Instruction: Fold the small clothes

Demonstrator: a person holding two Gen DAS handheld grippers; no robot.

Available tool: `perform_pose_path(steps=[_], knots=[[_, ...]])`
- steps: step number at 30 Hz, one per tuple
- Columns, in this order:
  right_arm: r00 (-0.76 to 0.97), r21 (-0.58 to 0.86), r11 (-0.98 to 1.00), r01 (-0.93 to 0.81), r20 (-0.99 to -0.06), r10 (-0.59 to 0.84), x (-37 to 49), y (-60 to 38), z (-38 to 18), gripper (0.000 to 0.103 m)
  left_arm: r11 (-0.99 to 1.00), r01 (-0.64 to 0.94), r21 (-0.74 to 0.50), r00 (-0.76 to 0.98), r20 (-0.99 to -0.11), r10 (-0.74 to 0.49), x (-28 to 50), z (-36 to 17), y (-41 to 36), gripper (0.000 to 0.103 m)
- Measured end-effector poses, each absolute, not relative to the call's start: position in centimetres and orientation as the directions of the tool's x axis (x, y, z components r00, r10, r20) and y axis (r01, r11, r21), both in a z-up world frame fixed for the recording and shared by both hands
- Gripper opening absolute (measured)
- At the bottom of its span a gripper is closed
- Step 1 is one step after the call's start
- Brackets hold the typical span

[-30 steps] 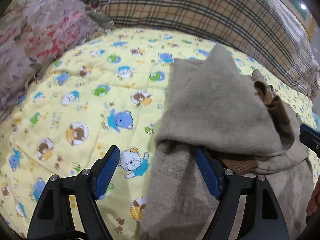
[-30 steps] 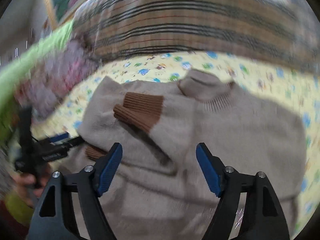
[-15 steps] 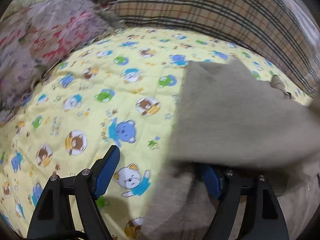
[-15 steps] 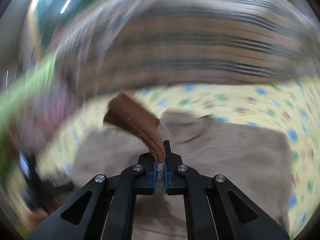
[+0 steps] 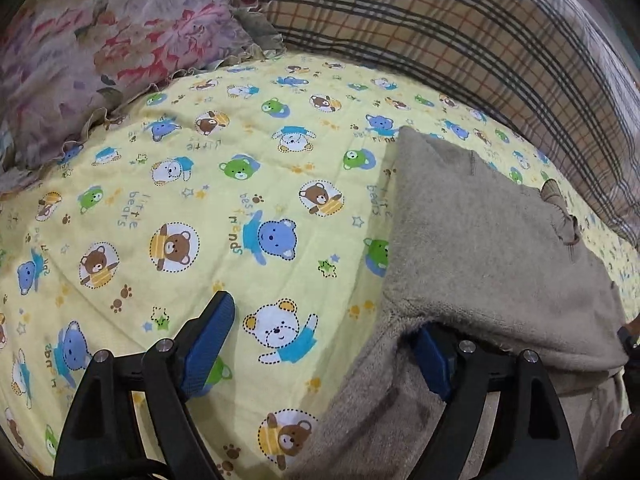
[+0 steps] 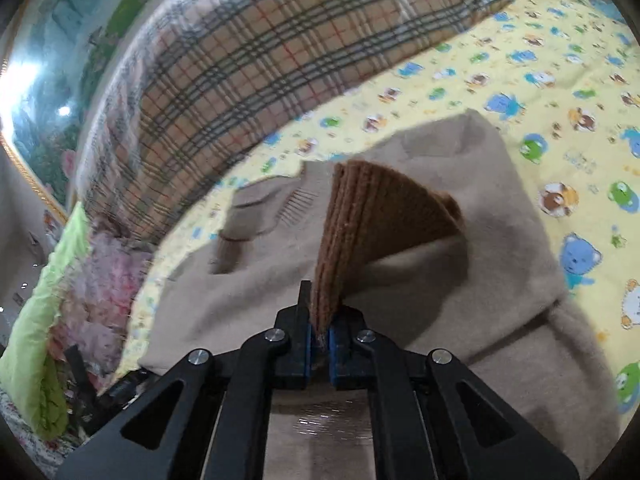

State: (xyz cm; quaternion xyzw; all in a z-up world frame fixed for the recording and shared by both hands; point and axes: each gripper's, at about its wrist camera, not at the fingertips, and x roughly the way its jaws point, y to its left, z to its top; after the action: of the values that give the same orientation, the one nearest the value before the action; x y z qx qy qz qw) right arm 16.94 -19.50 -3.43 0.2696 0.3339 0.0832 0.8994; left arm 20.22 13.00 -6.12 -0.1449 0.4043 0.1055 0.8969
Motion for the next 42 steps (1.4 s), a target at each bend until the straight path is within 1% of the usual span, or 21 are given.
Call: perform_pose_path(steps=[2, 4, 8, 9, 11, 15, 17, 20, 22, 23, 24, 25, 26, 29, 33, 35, 37, 39, 42], knots=[[0.740, 0.553, 0.829, 0.077, -0.589, 0.325, 17.1, -20.2, -4.5, 0.010, 0.936, -0.309, -0.168, 0.648, -0.758, 0.078, 20.3, -6.2, 13.0, 0.085], [0.726, 0.565, 0.817, 0.119, -0.611, 0.317, 17.2, -21.0, -5.2, 0.016, 0.935, -0.310, -0.175, 0.650, -0.757, 0.074, 20.3, -6.3, 13.1, 0.085], [0.756, 0.563, 0.816, 0.134, -0.590, 0.283, 17.1, -22.3, -4.3, 0.015, 0.933, -0.310, -0.181, 0.653, -0.754, 0.070, 20.3, -6.4, 13.1, 0.085], [0.769, 0.539, 0.833, 0.124, -0.583, 0.262, 16.9, -22.4, -3.7, 0.011, 0.933, -0.310, -0.181, 0.652, -0.755, 0.070, 20.3, -6.4, 13.1, 0.086], [0.781, 0.506, 0.854, 0.123, -0.580, 0.231, 16.7, -22.6, -2.9, 0.010, 0.934, -0.310, -0.178, 0.651, -0.755, 0.072, 20.3, -6.4, 13.1, 0.086], [0.730, 0.429, 0.888, 0.165, -0.659, 0.183, 17.4, -22.4, -4.0, 0.010, 0.935, -0.314, -0.168, 0.647, -0.758, 0.081, 20.4, -6.3, 13.0, 0.087], [0.697, 0.416, 0.892, 0.176, -0.693, 0.185, 17.6, -22.3, -4.7, 0.013, 0.933, -0.314, -0.174, 0.647, -0.759, 0.076, 20.4, -6.3, 13.2, 0.087], [0.708, 0.432, 0.880, 0.198, -0.684, 0.176, 16.6, -22.9, -4.4, 0.022, 0.928, -0.320, -0.188, 0.648, -0.758, 0.070, 20.1, -6.3, 13.5, 0.087], [0.722, 0.426, 0.882, 0.202, -0.673, 0.159, 15.6, -23.3, -3.5, 0.035, 0.923, -0.328, -0.202, 0.653, -0.755, 0.067, 19.8, -6.2, 13.8, 0.087], [0.730, 0.424, 0.883, 0.198, -0.665, 0.156, 15.1, -23.4, -3.1, 0.038, 0.919, -0.334, -0.209, 0.654, -0.753, 0.067, 19.6, -6.2, 14.0, 0.087], [0.737, 0.423, 0.885, 0.194, -0.658, 0.153, 14.6, -23.5, -2.7, 0.043, 0.915, -0.341, -0.217, 0.654, -0.753, 0.066, 19.4, -6.2, 14.1, 0.087], [0.742, 0.420, 0.887, 0.191, -0.653, 0.149, 13.9, -23.7, -2.4, 0.047, 0.914, -0.339, -0.222, 0.651, -0.757, 0.058, 19.3, -6.2, 14.1, 0.087], [0.746, 0.419, 0.888, 0.188, -0.649, 0.148, 13.4, -23.9, -2.2, 0.048, 0.918, -0.331, -0.220, 0.645, -0.762, 0.050, 19.1, -6.2, 13.9, 0.087], [0.755, 0.423, 0.889, 0.177, -0.638, 0.153, 12.3, -24.3, -1.6, 0.049, 0.937, -0.275, -0.216, 0.632, -0.775, 0.007, 18.2, -6.0, 13.5, 0.087], [0.757, 0.447, 0.884, 0.138, -0.623, 0.197, 12.0, -24.6, -1.3, 0.049, 0.954, -0.129, -0.269, 0.619, -0.774, -0.134, 16.8, -5.2, 13.2, 0.087], [0.754, 0.451, 0.888, 0.087, -0.613, 0.237, 12.7, -24.3, -1.0, 0.049, 0.962, -0.040, -0.270, 0.618, -0.764, -0.188, 16.9, -4.2, 12.8, 0.087], [0.743, 0.432, 0.902, 0.003, -0.605, 0.287, 13.9, -23.7, -0.3, 0.049, 0.974, 0.053, -0.222, 0.620, -0.757, -0.206, 18.3, -2.5, 12.0, 0.087], [0.720, 0.377, 0.923, -0.084, -0.617, 0.318, 16.0, -22.8, 0.8, 0.049, 0.978, 0.126, -0.166, 0.626, -0.751, -0.209, 20.5, -0.8, 11.0, 0.088], [0.686, 0.285, 0.942, -0.179, -0.650, 0.327, 19.7, -21.8, 1.9, 0.049, 0.966, 0.240, -0.099, 0.627, -0.744, -0.232, 25.3, 1.2, 8.9, 0.091]])
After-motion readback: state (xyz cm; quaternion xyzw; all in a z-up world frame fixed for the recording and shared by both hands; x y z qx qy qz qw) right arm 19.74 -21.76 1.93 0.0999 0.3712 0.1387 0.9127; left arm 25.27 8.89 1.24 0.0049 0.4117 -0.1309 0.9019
